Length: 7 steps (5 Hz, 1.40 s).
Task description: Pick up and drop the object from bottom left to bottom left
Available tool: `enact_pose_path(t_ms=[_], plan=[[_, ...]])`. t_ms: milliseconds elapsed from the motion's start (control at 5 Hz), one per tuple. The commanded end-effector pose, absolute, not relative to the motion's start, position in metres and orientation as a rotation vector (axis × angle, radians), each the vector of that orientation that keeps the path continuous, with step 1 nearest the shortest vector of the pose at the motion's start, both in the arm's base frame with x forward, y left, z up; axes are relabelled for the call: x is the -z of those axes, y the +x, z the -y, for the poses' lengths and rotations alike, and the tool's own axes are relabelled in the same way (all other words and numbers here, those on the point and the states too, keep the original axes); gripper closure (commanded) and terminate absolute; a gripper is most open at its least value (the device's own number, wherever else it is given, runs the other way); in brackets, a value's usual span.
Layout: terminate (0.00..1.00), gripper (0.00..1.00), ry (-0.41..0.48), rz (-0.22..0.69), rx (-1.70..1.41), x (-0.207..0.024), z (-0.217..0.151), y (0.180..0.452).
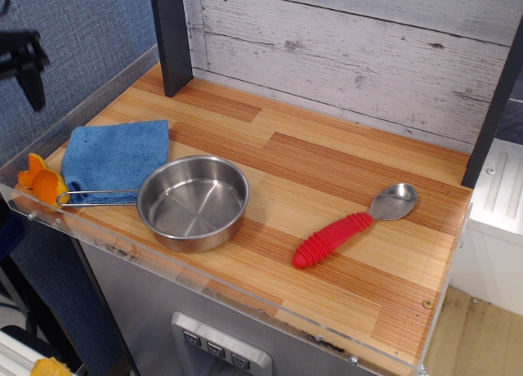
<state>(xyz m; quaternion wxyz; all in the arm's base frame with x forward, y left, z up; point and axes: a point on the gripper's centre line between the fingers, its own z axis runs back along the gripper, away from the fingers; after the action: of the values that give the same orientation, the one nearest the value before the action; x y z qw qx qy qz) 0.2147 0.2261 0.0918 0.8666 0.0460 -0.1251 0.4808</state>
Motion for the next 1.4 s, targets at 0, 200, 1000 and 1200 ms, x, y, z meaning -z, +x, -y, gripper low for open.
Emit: enact_pose_path(t_ms=[0, 200, 1000, 1200], plan=[[0.0, 0.0, 0.108, 0.254, -1.067, -0.08, -0.231, 0.2], [0.0, 0.0, 0.114, 0.229, -1.091, -0.069, -0.237, 0.197], [0.0, 0.0, 0.129, 0.183, -1.108, -0.044, -0.24, 0.197], [0.0, 0.0, 0.13, 0.179, -1.11, -0.043, -0.239, 0.195]])
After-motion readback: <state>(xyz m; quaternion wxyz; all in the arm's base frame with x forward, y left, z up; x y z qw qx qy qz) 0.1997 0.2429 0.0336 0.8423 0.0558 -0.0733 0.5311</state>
